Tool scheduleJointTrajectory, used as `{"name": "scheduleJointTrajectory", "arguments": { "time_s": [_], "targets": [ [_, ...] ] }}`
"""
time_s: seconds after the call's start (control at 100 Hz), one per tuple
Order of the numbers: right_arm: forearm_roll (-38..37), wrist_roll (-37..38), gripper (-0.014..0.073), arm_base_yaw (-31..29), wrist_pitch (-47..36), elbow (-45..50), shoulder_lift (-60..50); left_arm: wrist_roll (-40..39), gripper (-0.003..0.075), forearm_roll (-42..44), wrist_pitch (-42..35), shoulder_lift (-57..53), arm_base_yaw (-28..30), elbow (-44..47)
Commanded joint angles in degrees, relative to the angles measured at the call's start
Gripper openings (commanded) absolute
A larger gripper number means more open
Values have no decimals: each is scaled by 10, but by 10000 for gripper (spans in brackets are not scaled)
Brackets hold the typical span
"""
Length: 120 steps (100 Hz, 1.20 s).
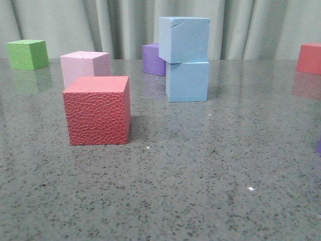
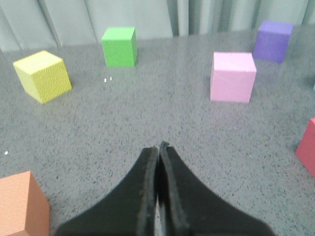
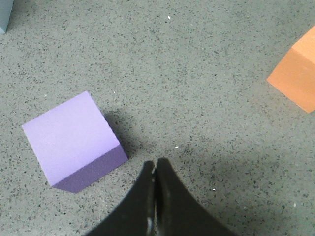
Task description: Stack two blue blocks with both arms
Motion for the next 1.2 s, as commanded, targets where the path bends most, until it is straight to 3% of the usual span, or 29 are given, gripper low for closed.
{"name": "scheduleJointTrajectory", "arguments": {
  "time_s": [0.0,0.41,0.93,1.19],
  "targets": [
    [-8,-5,-67,-5,-35,-14,2,-6,-19,-2,-102,-22,1,26],
    [-8,-5,-67,-5,-35,-14,2,-6,-19,-23,-259,-107,1,190],
    [-8,-5,-67,-5,-35,-14,2,-6,-19,-37,-278,-118,88,222],
    [-8,-5,-67,-5,-35,-14,2,-6,-19,-27,-283,-142,93,229]
  ]
}}
